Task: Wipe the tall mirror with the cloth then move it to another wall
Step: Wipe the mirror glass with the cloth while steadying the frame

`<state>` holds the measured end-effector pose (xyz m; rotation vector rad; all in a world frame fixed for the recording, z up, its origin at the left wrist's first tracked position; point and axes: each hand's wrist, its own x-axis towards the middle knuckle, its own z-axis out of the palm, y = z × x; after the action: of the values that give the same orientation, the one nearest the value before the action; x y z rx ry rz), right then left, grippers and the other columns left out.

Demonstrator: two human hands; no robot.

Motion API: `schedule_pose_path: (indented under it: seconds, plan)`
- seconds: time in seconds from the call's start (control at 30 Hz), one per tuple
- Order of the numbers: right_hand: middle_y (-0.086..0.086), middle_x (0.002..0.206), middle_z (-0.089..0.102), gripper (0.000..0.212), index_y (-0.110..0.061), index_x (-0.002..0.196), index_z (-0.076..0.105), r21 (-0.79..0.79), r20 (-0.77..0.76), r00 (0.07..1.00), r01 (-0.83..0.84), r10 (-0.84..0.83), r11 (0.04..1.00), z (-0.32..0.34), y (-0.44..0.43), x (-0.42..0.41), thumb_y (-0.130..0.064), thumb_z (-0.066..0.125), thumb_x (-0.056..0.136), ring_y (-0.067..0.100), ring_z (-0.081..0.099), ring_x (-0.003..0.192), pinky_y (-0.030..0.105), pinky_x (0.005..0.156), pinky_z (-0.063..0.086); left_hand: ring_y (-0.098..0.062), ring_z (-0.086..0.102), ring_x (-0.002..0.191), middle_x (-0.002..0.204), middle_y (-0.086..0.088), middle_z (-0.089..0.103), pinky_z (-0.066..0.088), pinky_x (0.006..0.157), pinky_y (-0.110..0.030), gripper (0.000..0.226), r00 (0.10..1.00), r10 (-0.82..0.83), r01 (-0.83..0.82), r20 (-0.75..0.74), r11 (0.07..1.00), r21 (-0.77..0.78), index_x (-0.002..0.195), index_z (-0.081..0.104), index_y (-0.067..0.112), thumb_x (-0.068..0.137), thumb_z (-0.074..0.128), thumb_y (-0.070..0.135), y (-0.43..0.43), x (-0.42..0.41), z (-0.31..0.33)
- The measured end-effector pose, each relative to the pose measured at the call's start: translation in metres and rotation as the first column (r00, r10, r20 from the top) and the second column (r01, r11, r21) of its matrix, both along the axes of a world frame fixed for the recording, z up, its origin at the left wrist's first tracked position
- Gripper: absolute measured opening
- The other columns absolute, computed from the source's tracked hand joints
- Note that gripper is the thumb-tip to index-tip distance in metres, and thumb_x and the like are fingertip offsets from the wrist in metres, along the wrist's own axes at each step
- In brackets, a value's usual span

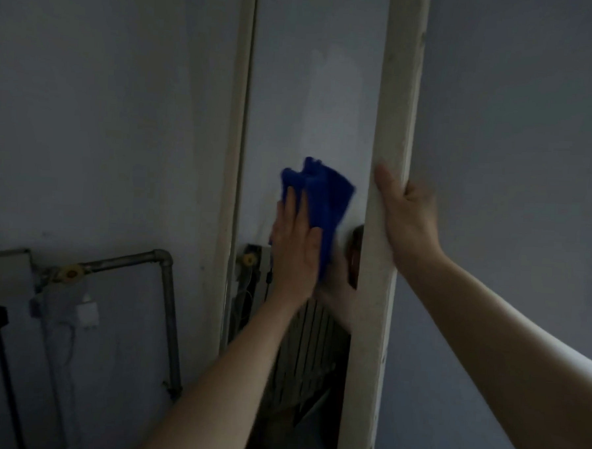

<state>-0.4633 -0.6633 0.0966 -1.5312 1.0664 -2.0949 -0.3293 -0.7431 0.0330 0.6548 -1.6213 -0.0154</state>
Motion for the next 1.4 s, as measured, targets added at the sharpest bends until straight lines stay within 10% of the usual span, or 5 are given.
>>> schedule_pose_path:
  seconds: [0.13, 0.5, 0.73, 1.03, 1.4]
  plan:
    - [0.013, 0.072, 0.053, 0.066, 0.015, 0.091, 0.057, 0.003, -0.002, 1.0, -0.005, 0.005, 1.0, 0.001, -0.003, -0.001, -0.052, 0.056, 0.088, 0.025, 0.052, 0.062, 0.038, 0.055, 0.044, -0.009, 0.021, 0.141, 0.16, -0.003, 0.012, 0.021, 0.113, -0.024, 0.055, 0.985, 0.134, -0.118, -0.106, 0.983, 0.143, 0.151, 0.004, 0.026, 0.101, 0.028, 0.028, -0.05, 0.055, -0.018]
    - [-0.001, 0.063, 0.054, 0.033, -0.015, 0.08, 0.061, 0.036, 0.038, 0.999, -0.031, 0.029, 0.999, -0.006, 0.004, 0.004, -0.047, 0.06, 0.086, 0.005, 0.051, 0.048, 0.017, 0.043, 0.042, -0.028, 0.031, 0.137, 0.156, -0.011, 0.02, 0.028, 0.113, -0.036, 0.059, 0.971, 0.179, -0.12, -0.158, 0.939, 0.323, 0.151, 0.009, 0.019, 0.097, 0.029, 0.033, -0.025, 0.058, -0.029]
    - [0.004, 0.073, 0.067, 0.05, -0.001, 0.097, 0.066, 0.105, 0.047, 0.99, -0.136, 0.132, 0.985, -0.063, 0.014, 0.01, -0.049, 0.053, 0.089, 0.017, 0.062, 0.065, 0.028, 0.057, 0.05, -0.011, -0.001, 0.149, 0.156, 0.023, 0.004, 0.006, 0.121, -0.047, 0.04, 0.986, -0.136, 0.151, -0.098, 0.975, 0.163, 0.127, 0.017, 0.073, 0.096, 0.022, 0.05, 0.074, -0.036, -0.03]
    - [0.012, 0.061, 0.05, 0.051, -0.001, 0.069, 0.055, 0.013, 0.037, 0.997, -0.064, 0.063, 0.998, -0.071, 0.017, 0.01, -0.047, 0.052, 0.09, 0.023, 0.046, 0.052, 0.03, 0.046, 0.038, -0.031, 0.025, 0.142, 0.156, -0.008, 0.025, 0.023, 0.113, -0.058, 0.053, 0.989, 0.041, -0.037, -0.143, 0.999, 0.032, 0.143, 0.013, 0.051, 0.099, 0.028, 0.025, 0.029, -0.019, -0.053]
    - [0.01, 0.067, 0.048, 0.059, 0.013, 0.076, 0.05, -0.006, 0.03, 0.999, -0.027, 0.027, 1.0, -0.072, 0.015, 0.011, -0.044, 0.053, 0.091, 0.02, 0.043, 0.058, 0.032, 0.051, 0.035, -0.023, 0.013, 0.147, 0.16, -0.008, 0.007, 0.007, 0.116, -0.023, 0.052, 0.92, 0.263, -0.129, -0.289, 0.903, 0.41, 0.151, 0.006, 0.015, 0.103, 0.024, 0.015, -0.05, 0.07, -0.071]
